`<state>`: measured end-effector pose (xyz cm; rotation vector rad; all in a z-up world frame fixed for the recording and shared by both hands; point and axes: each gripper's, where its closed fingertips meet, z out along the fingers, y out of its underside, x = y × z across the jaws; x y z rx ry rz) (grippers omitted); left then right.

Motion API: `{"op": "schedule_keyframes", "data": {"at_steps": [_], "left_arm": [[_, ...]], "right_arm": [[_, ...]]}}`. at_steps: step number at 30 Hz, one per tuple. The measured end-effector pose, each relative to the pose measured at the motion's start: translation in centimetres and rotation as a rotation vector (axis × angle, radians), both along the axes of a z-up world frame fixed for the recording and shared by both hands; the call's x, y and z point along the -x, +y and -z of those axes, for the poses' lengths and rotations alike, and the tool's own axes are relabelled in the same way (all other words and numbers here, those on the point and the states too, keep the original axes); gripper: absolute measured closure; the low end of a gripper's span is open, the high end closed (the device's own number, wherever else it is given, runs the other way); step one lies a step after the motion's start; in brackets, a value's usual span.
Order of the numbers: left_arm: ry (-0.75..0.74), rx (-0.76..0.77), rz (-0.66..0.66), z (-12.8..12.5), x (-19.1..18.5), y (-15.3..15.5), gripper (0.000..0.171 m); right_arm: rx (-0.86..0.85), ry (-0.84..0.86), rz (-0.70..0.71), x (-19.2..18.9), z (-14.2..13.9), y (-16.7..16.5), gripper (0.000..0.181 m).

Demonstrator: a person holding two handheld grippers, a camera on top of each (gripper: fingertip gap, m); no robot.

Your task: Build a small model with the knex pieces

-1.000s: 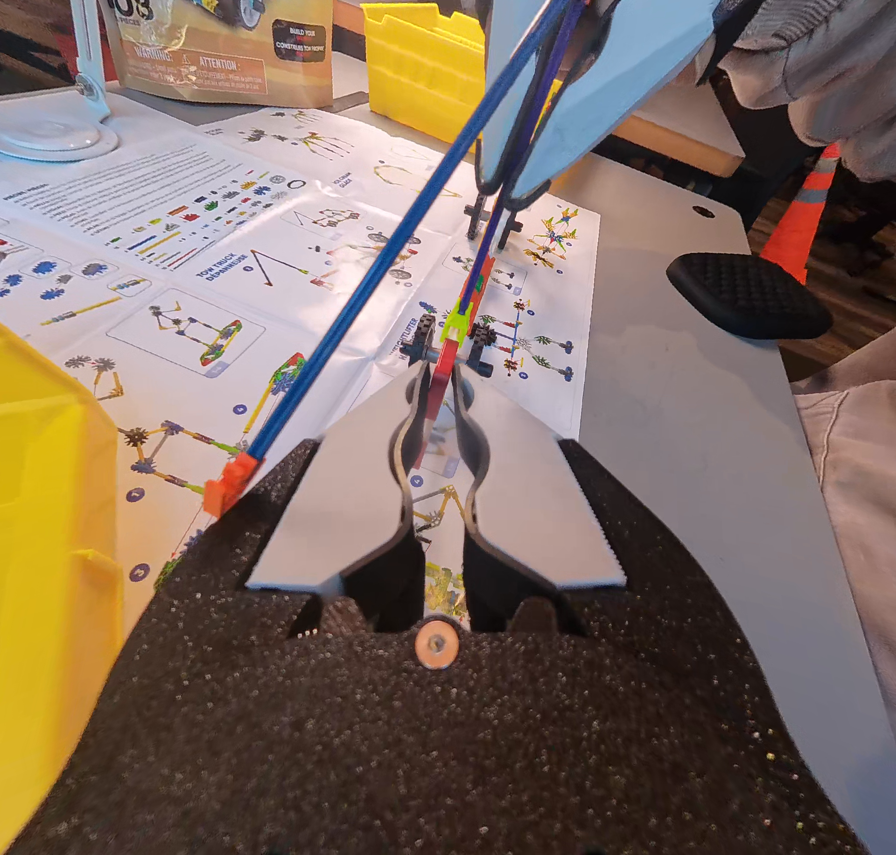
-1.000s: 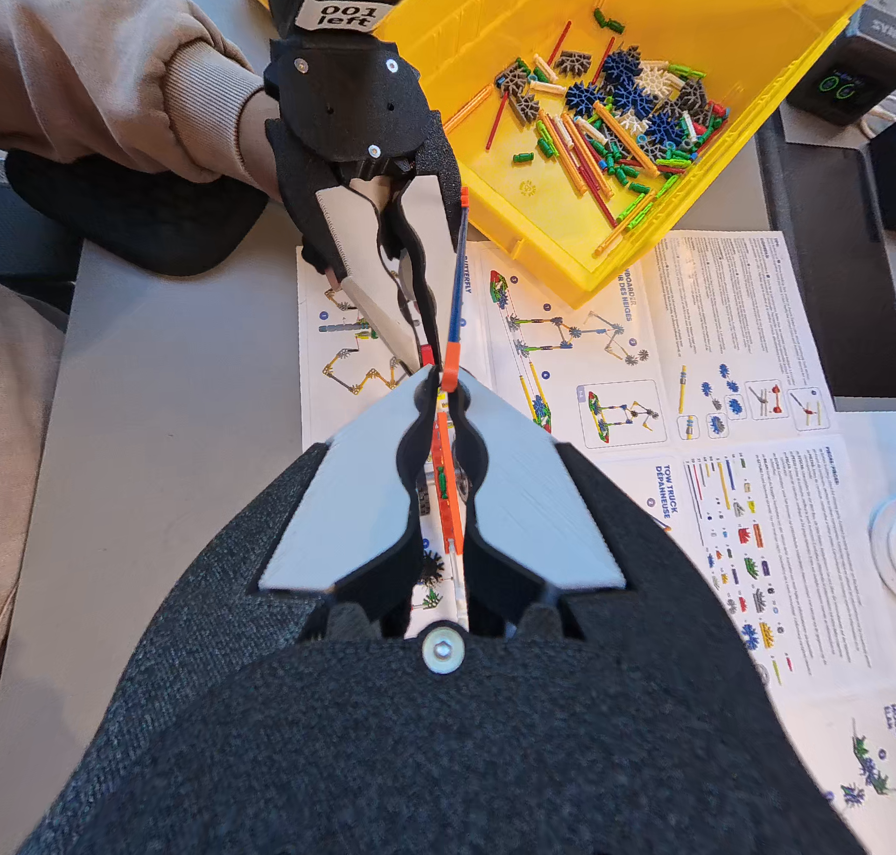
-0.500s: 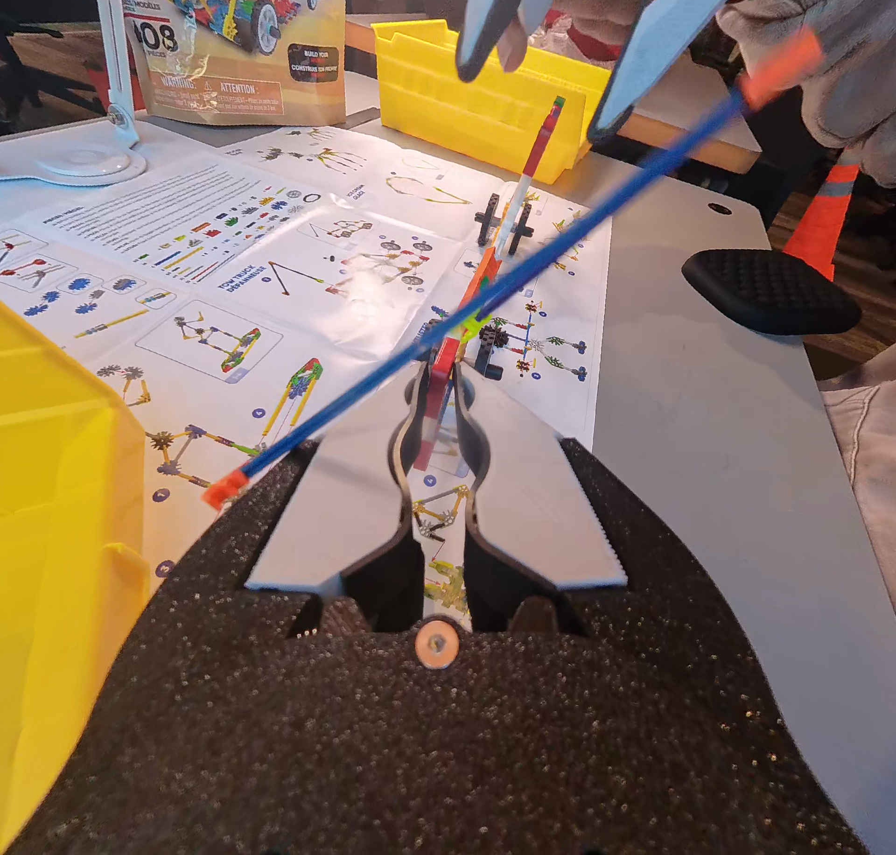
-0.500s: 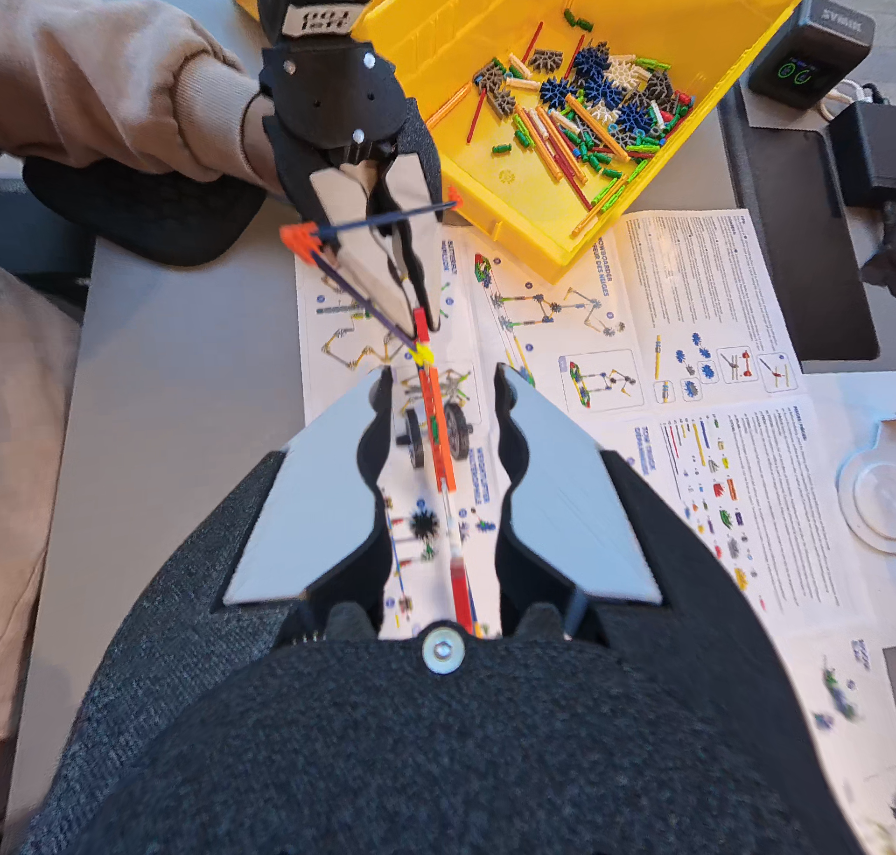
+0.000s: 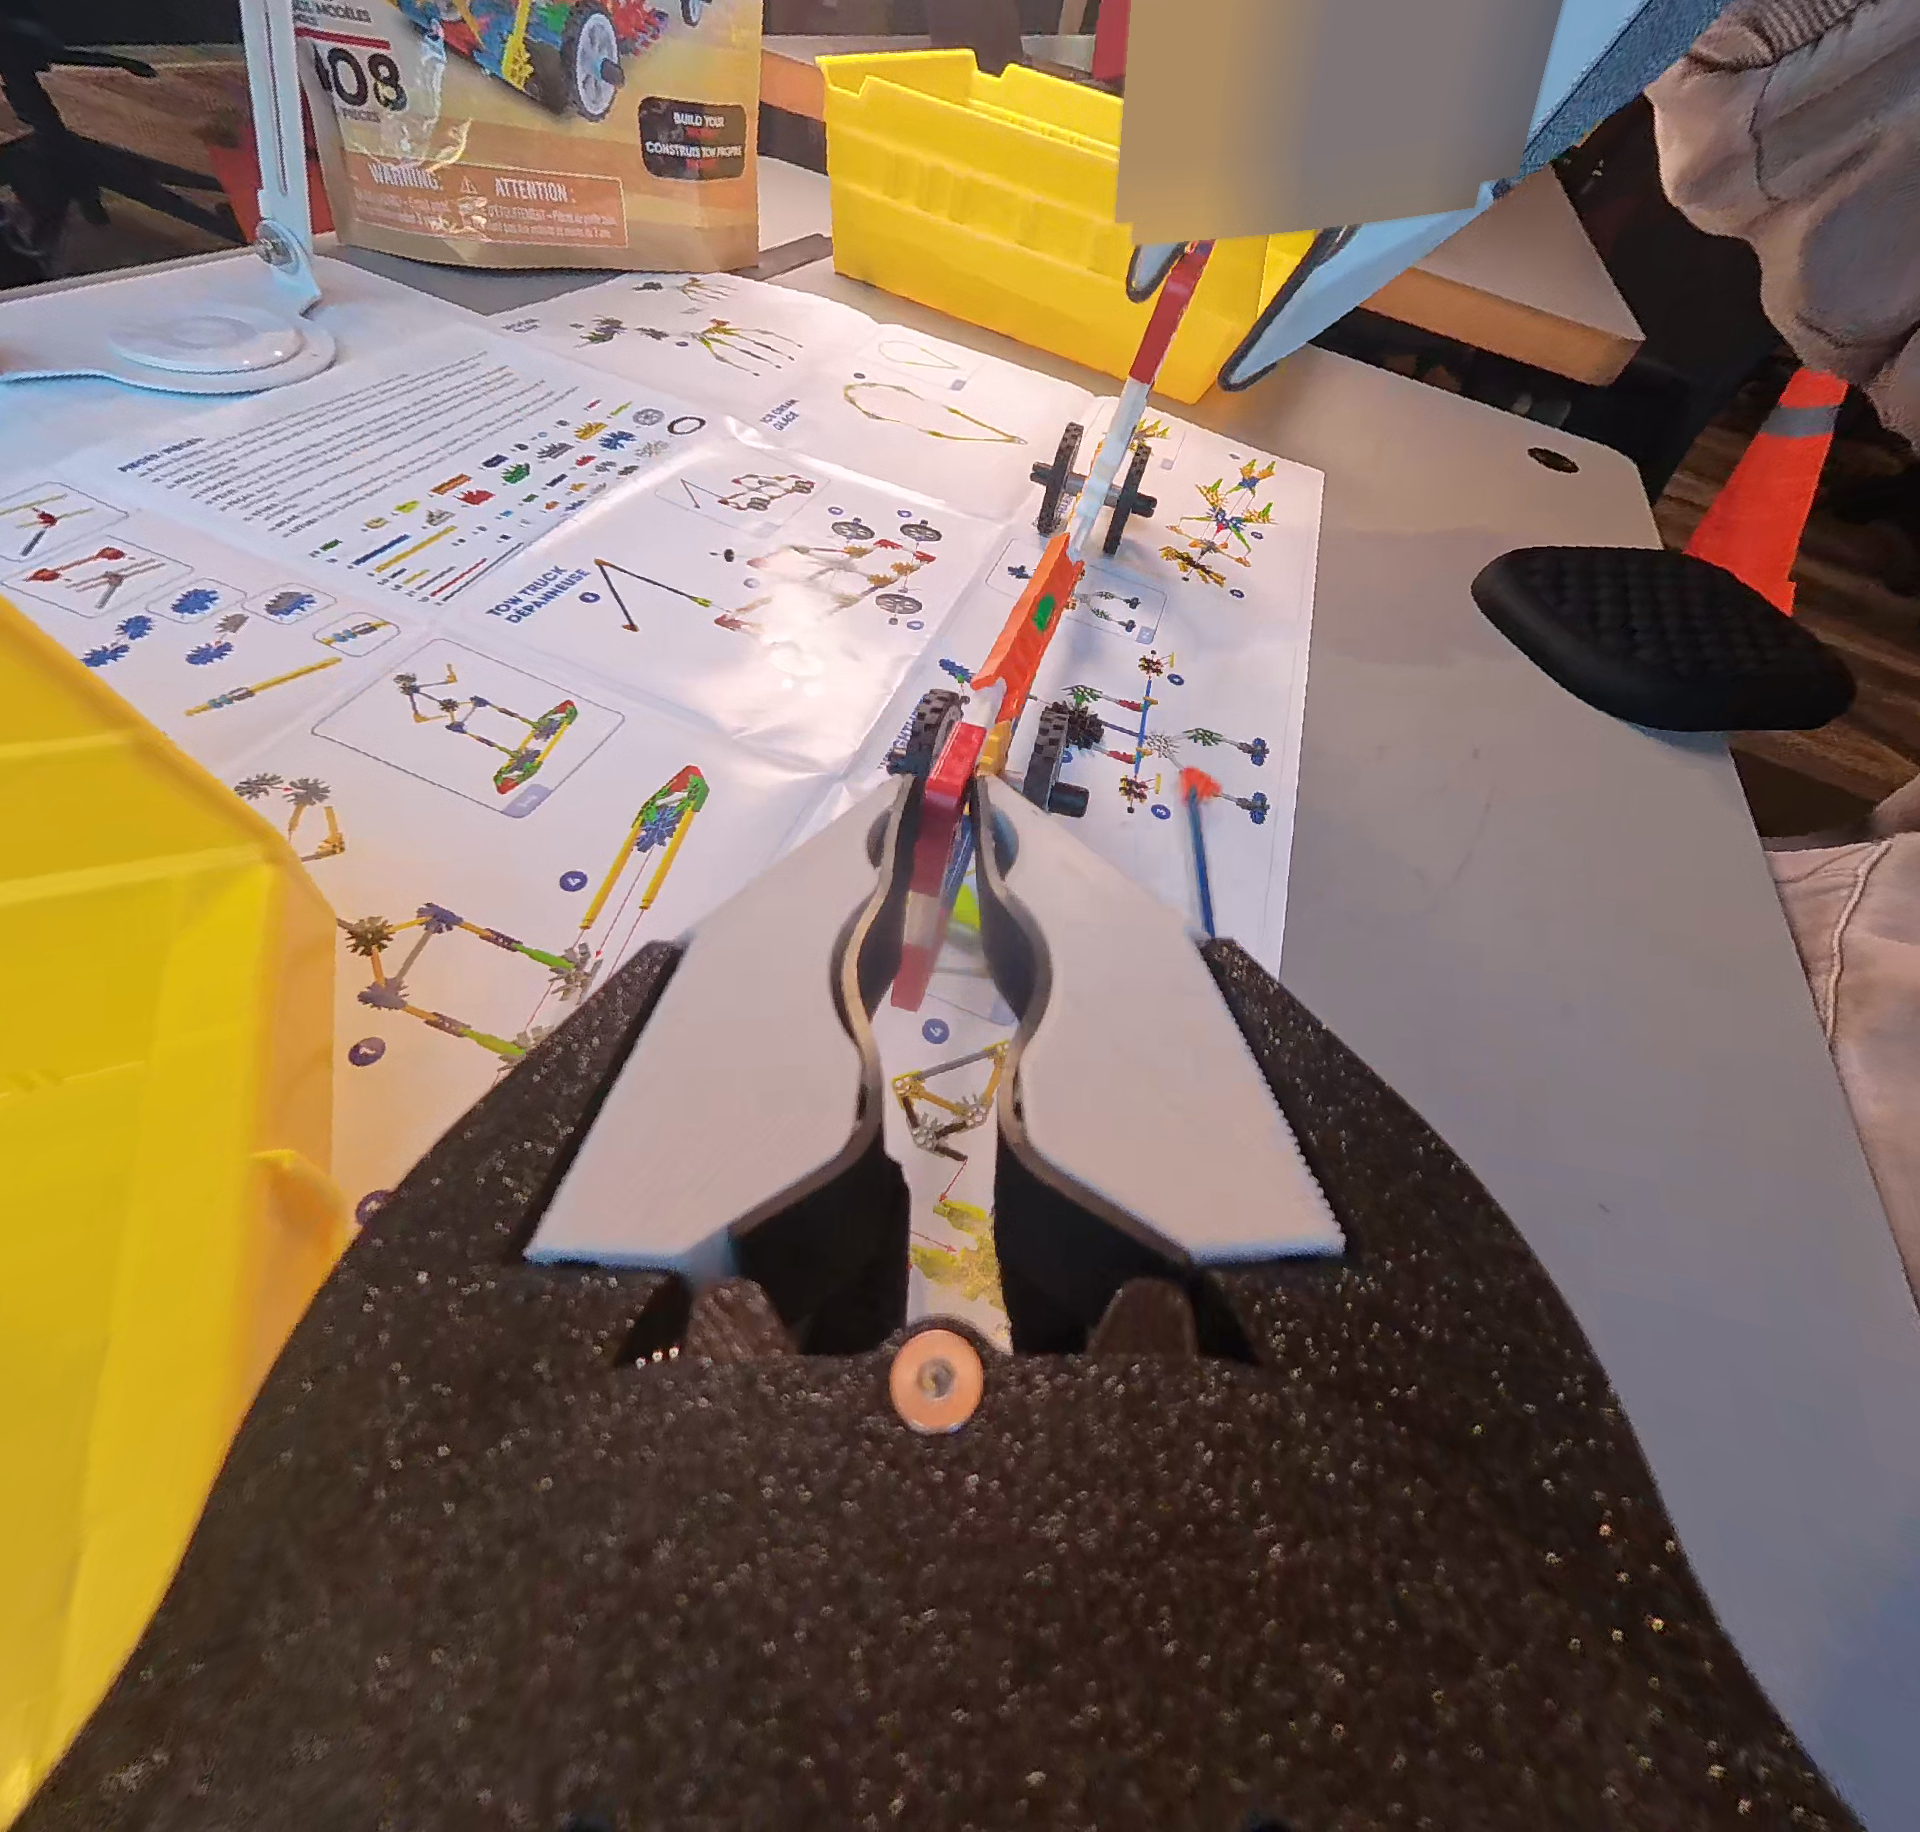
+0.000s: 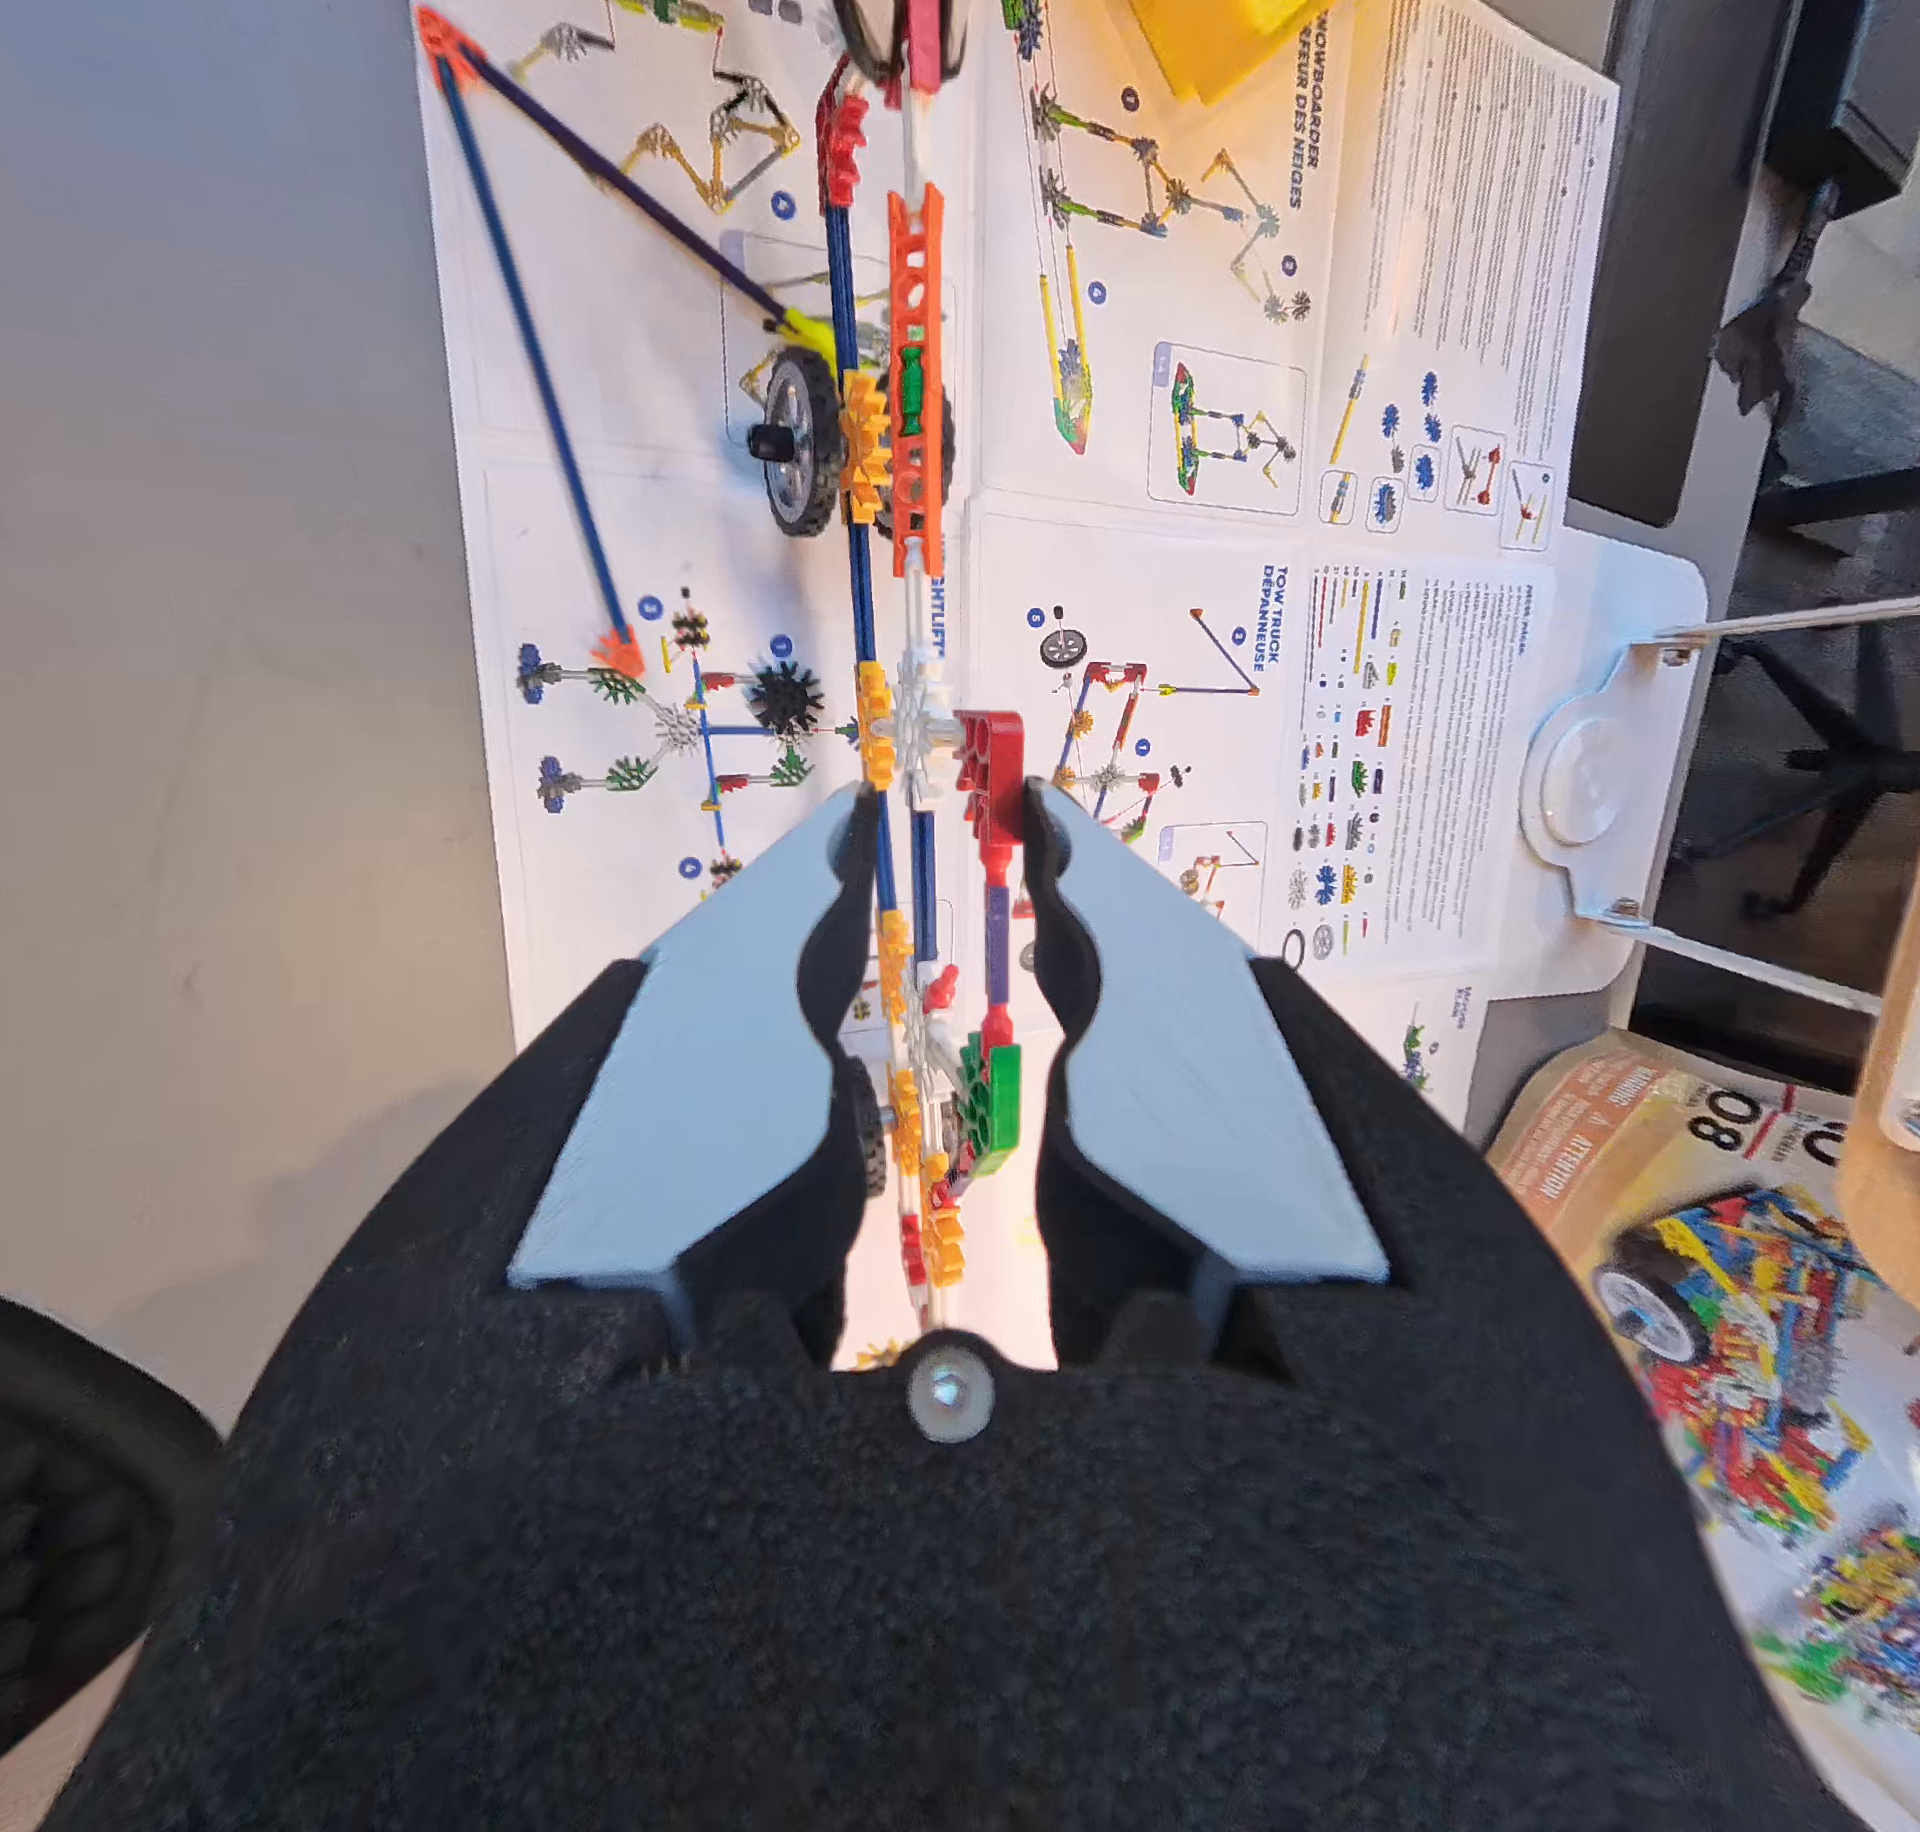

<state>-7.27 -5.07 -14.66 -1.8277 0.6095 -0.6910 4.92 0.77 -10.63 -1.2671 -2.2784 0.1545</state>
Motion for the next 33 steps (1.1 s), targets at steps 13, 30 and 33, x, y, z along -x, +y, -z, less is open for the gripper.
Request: {"op": "schedule_keyframes", "data": {"at_steps": [13,30,33], "left_arm": [[0.263,-0.014,0.137,1.6,-2.6,0.4,0.158],[0.211,0.034,0.255,1.7,-3.8,0.6,0.165],[0.181,0.052,0.237,1.6,-3.6,0.8,0.164]], "right_arm": [[0.267,-0.113,-0.023,0.7,1.2,-0.1,0.178],[0.809,-0.252,-0.012,2.1,1.3,2.4,0.177],[0.762,-0.219,-0.029,2.0,1.2,2.5,0.177]]}}
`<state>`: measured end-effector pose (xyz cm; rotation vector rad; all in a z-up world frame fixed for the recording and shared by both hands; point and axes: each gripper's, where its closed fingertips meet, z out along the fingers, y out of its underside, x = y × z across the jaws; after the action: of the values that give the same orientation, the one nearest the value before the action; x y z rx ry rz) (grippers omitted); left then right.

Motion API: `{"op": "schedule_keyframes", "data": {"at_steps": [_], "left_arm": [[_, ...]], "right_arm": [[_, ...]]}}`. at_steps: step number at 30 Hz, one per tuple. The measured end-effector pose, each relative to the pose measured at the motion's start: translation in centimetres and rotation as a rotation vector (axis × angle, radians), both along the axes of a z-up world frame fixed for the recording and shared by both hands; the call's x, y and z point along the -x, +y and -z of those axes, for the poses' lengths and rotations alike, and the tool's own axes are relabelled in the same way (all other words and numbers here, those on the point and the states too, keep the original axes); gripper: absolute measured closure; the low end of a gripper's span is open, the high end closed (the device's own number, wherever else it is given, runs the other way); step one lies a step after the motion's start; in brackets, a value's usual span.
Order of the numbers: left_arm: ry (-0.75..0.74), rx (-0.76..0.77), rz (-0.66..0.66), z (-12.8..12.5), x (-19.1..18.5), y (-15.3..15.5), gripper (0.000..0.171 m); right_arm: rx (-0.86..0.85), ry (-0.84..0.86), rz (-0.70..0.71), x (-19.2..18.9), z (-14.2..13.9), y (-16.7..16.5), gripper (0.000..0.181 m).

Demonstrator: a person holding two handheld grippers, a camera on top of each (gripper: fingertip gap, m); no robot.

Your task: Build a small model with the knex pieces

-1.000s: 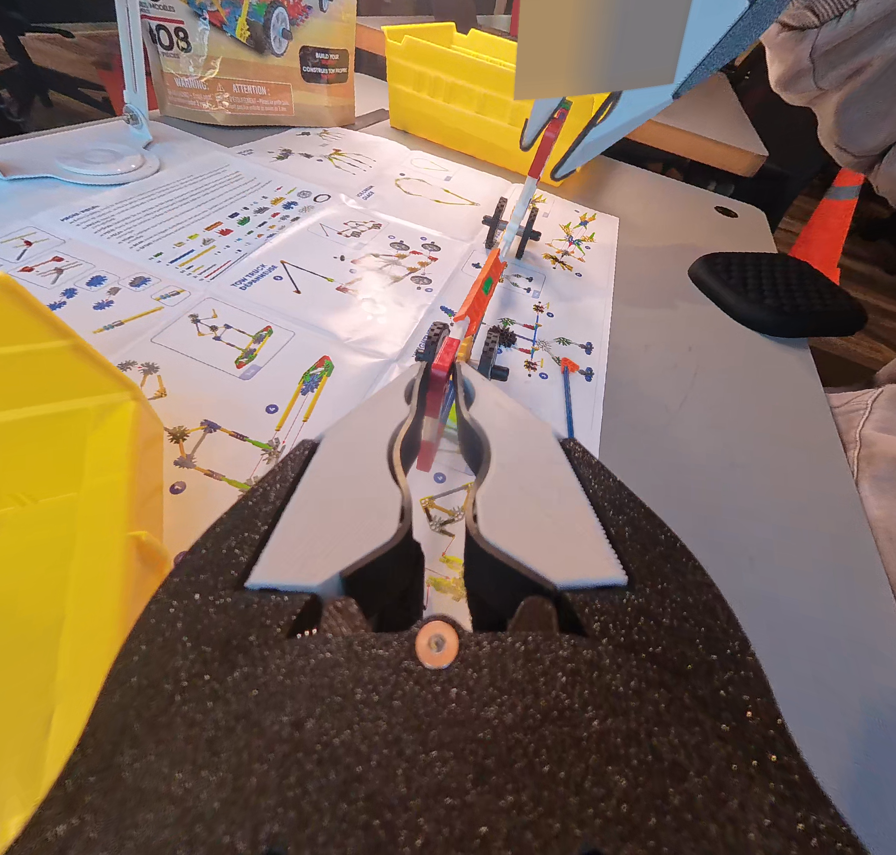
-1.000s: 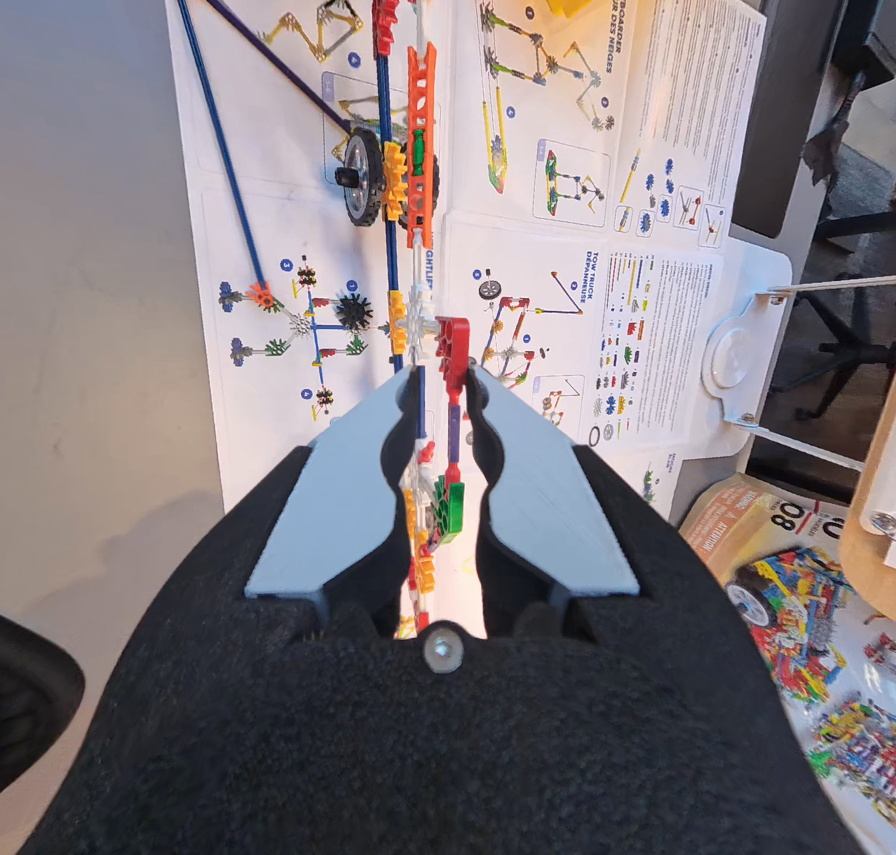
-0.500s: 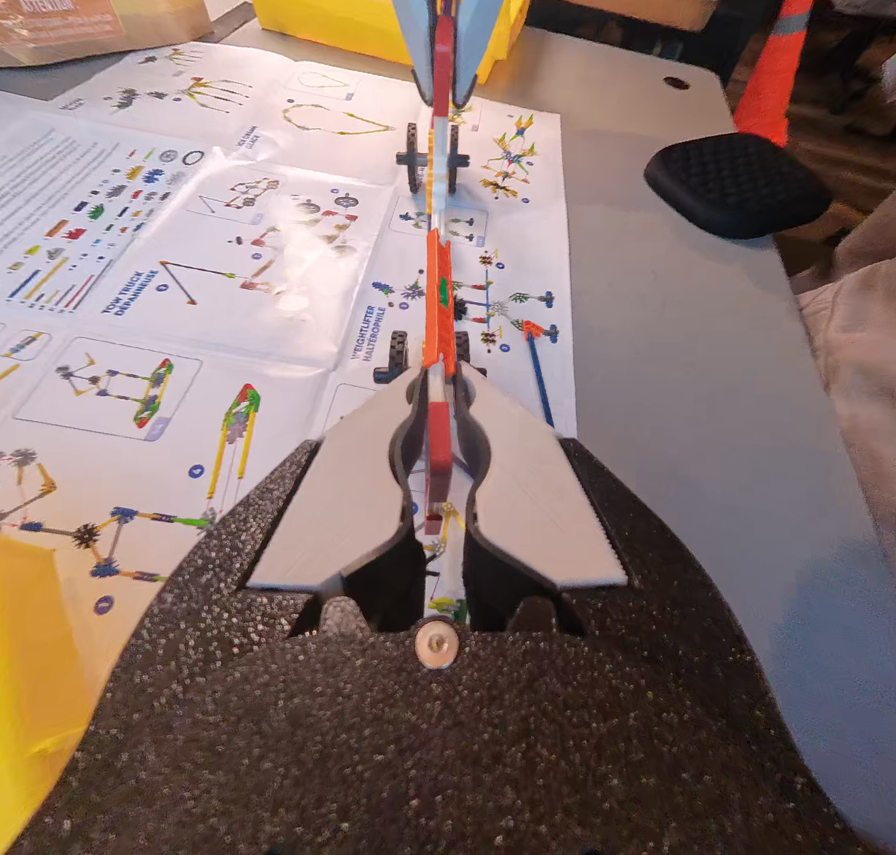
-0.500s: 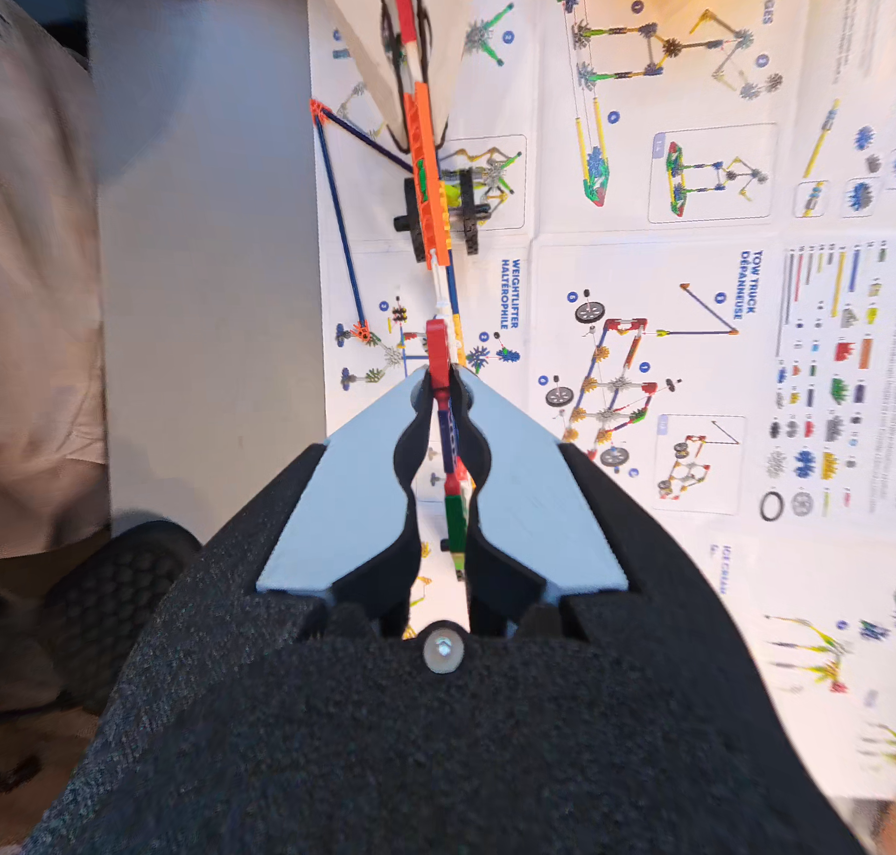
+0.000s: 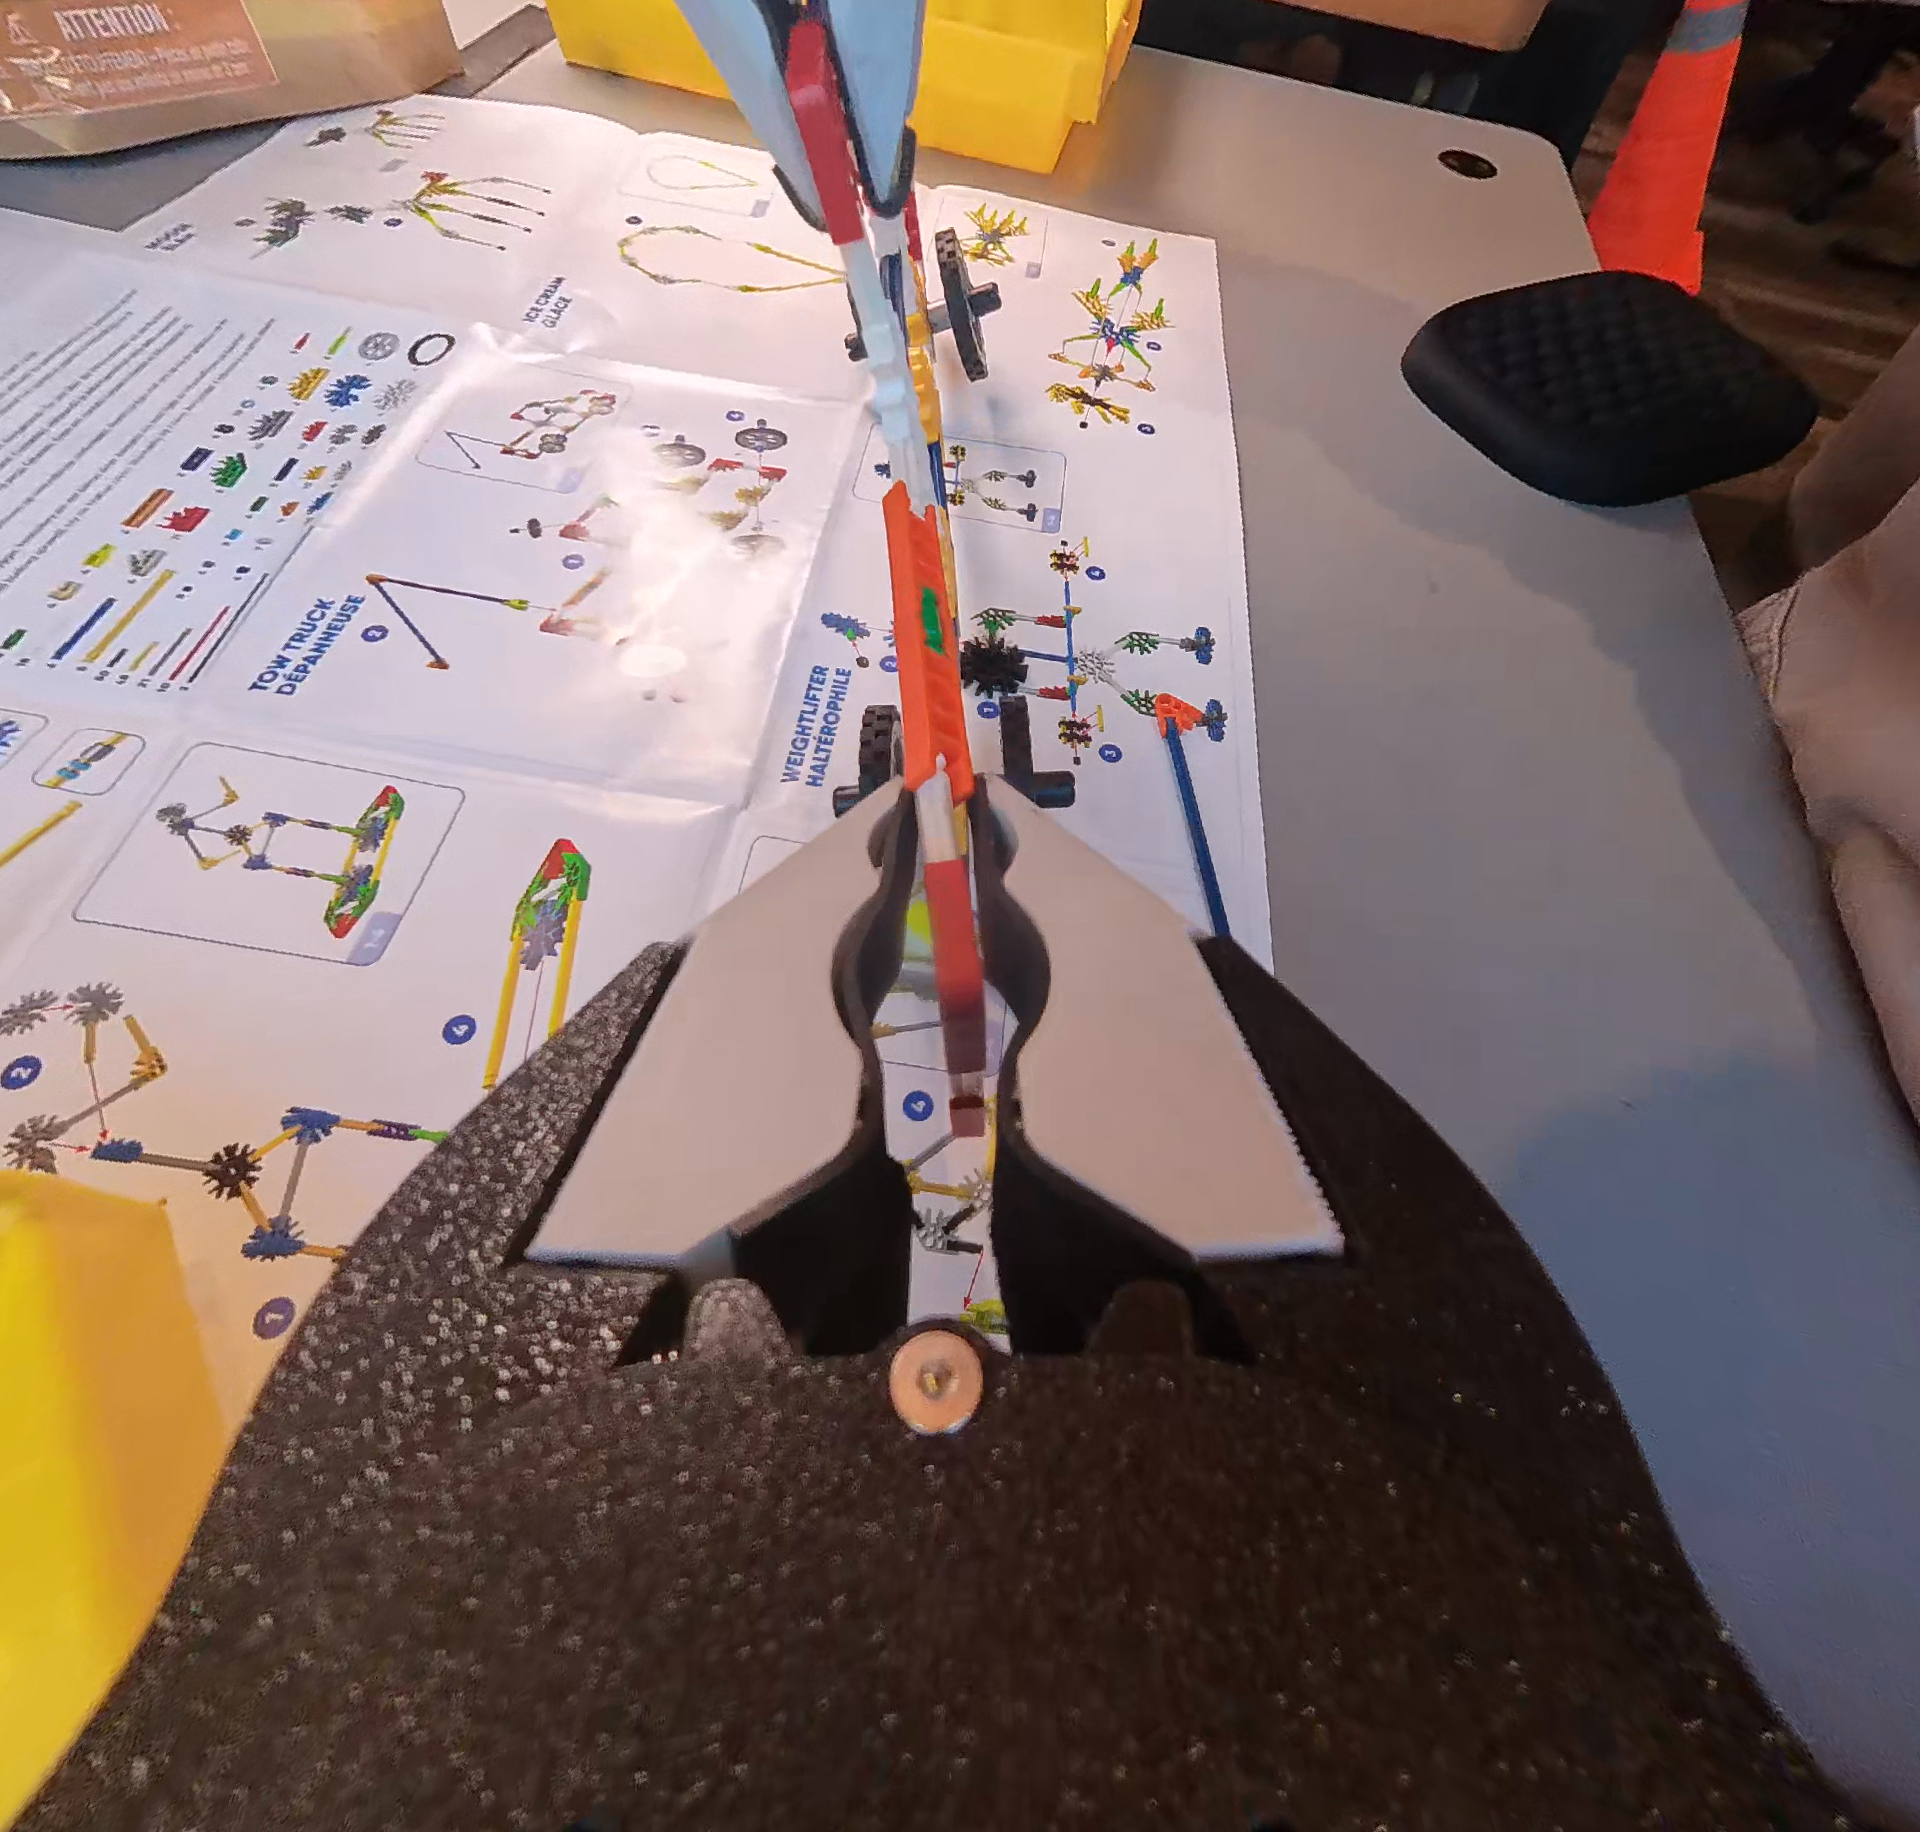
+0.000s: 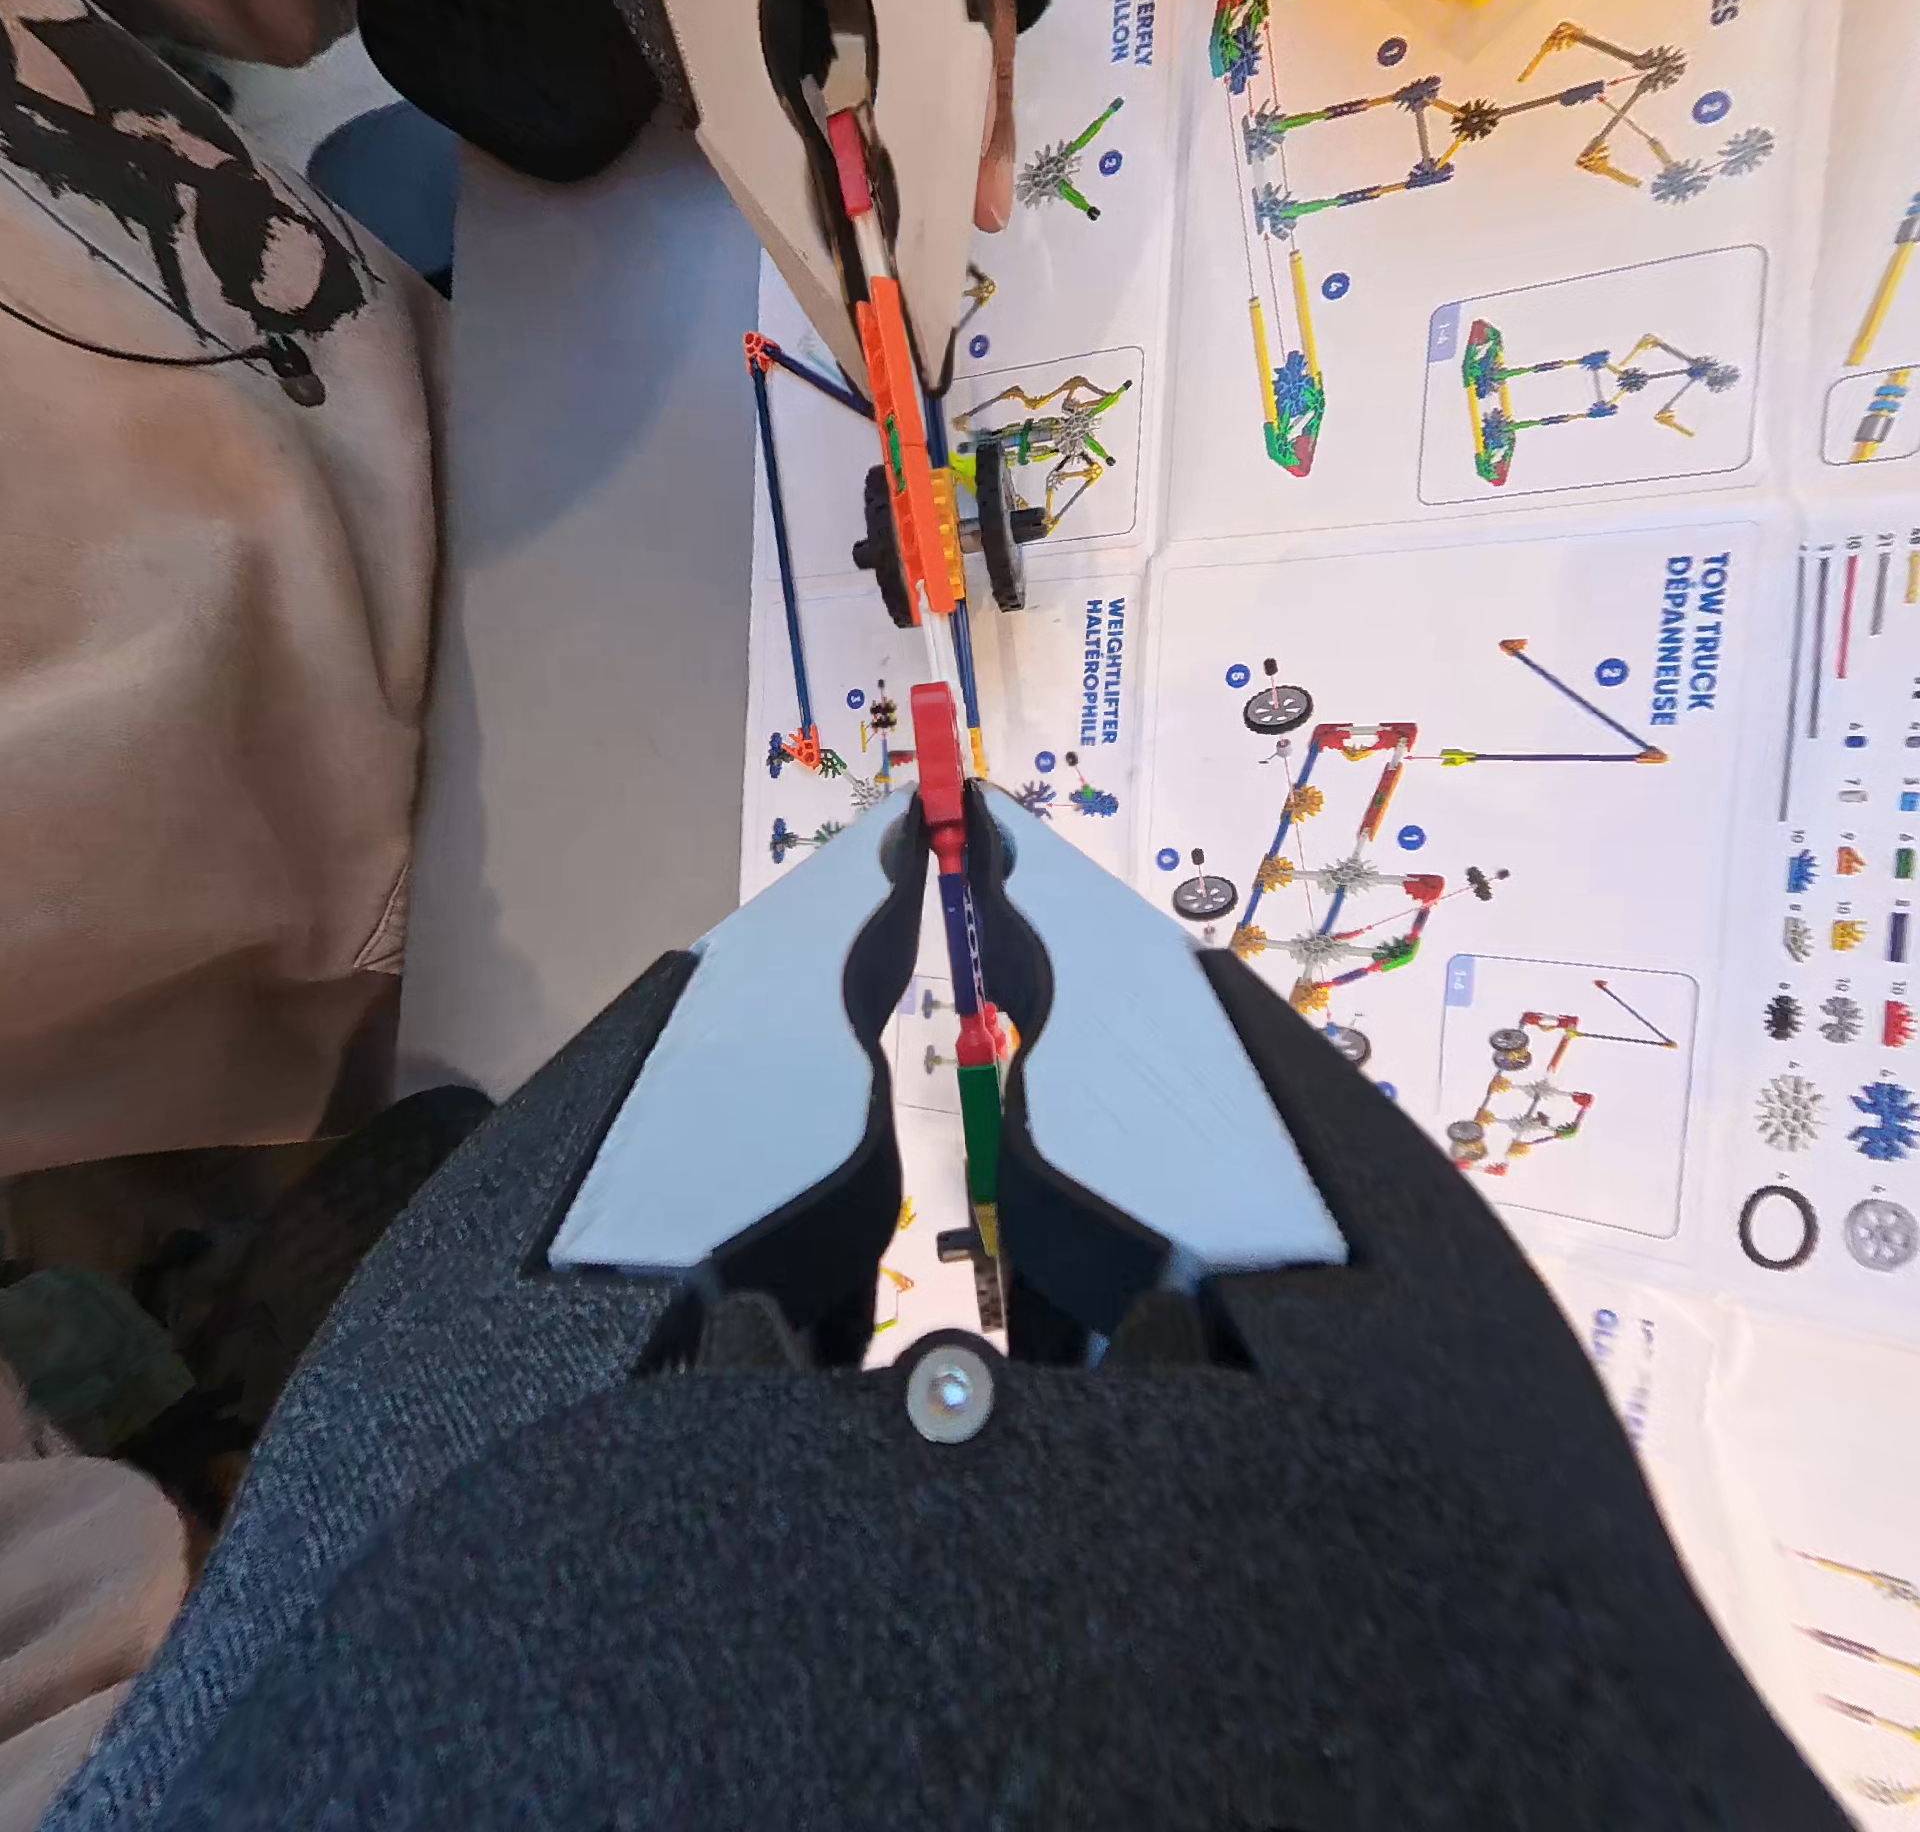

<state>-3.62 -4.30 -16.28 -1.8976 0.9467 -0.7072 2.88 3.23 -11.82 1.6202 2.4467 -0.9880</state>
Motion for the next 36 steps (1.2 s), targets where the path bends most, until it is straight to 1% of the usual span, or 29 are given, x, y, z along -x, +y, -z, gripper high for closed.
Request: {"op": "schedule_keyframes", "data": {"at_steps": [2,4,5,7,9,10,11,13,15,17,18,20,22,23,24,26,29,32,34,36], "left_arm": [[0.001,0.002,-0.015,0.0,0.4,0.1,0.163],[0.015,-0.020,-0.044,-0.3,1.1,0.1,0.150],[0.030,-0.027,-0.056,-0.4,1.5,-0.1,0.149],[0.081,-0.063,-0.079,-0.6,2.4,-0.8,0.152],[0.165,-0.119,-0.128,-0.5,3.6,-1.3,0.155],[0.182,-0.142,-0.149,-0.6,4.0,-1.4,0.155],[0.176,-0.146,-0.152,-0.7,4.0,-1.7,0.163],[0.157,-0.135,-0.149,-0.8,3.8,-2.0,0.164],[0.130,-0.121,-0.139,-0.8,3.4,-2.1,0.167],[0.104,-0.116,-0.131,-0.8,3.2,-1.9,0.167],[0.095,-0.115,-0.126,-0.7,3.2,-1.9,0.167],[0.092,-0.114,-0.130,-0.7,3.2,-1.8,0.167],[0.092,-0.127,-0.131,-0.7,3.2,-1.8,0.167],[0.099,-0.130,-0.127,-0.7,3.2,-1.9,0.167],[0.107,-0.137,-0.123,-0.7,3.2,-1.9,0.167],[0.118,-0.146,-0.121,-0.7,3.2,-1.9,0.167],[0.133,-0.162,-0.107,-0.8,3.0,-2.0,0.167],[0.147,-0.181,-0.099,-0.8,2.7,-2.1,0.167],[0.152,-0.194,-0.092,-0.9,2.6,-2.2,0.167],[0.155,-0.208,-0.081,-0.9,2.5,-2.4,0.167]], "right_arm": [[-0.061,0.066,0.009,0.4,-0.7,0.1,0.172],[-0.146,0.120,0.019,0.6,-1.3,0.4,0.172],[-0.190,0.155,0.019,0.7,-1.6,0.4,0.171],[-0.297,0.225,0.021,0.9,-2.2,0.4,0.165],[-0.410,0.318,0.033,1.5,-3.3,0.1,0.164],[-0.475,0.361,0.042,1.9,-3.8,-0.2,0.162],[-0.549,0.399,0.043,2.3,-4.3,-0.5,0.158],[-0.644,0.474,0.030,3.2,-4.9,-2.2,0.158],[-0.670,0.513,0.004,4.1,-4.3,-4.9,0.158],[-0.714,0.503,-0.029,4.9,-2.2,-6.9,0.157],[-0.743,0.486,-0.037,5.3,-0.9,-7.4,0.156],[-0.812,0.463,-0.039,6.0,1.3,-7.3,0.156],[-0.858,0.436,-0.039,6.1,2.7,-6.8,0.156],[-0.909,0.450,-0.031,6.3,2.5,-6.2,0.157],[-0.925,0.449,-0.017,6.3,2.3,-6.0,0.156],[-0.937,0.424,-0.008,6.2,2.5,-6.0,0.158],[-1.015,0.427,-0.001,6.2,2.9,-6.4,0.158],[-1.108,0.470,0.057,6.5,3.0,-6.5,0.163],[-1.156,0.496,0.068,6.7,3.3,-6.7,0.166],[-1.153,0.535,0.068,6.9,3.6,-6.8,0.170]]}}
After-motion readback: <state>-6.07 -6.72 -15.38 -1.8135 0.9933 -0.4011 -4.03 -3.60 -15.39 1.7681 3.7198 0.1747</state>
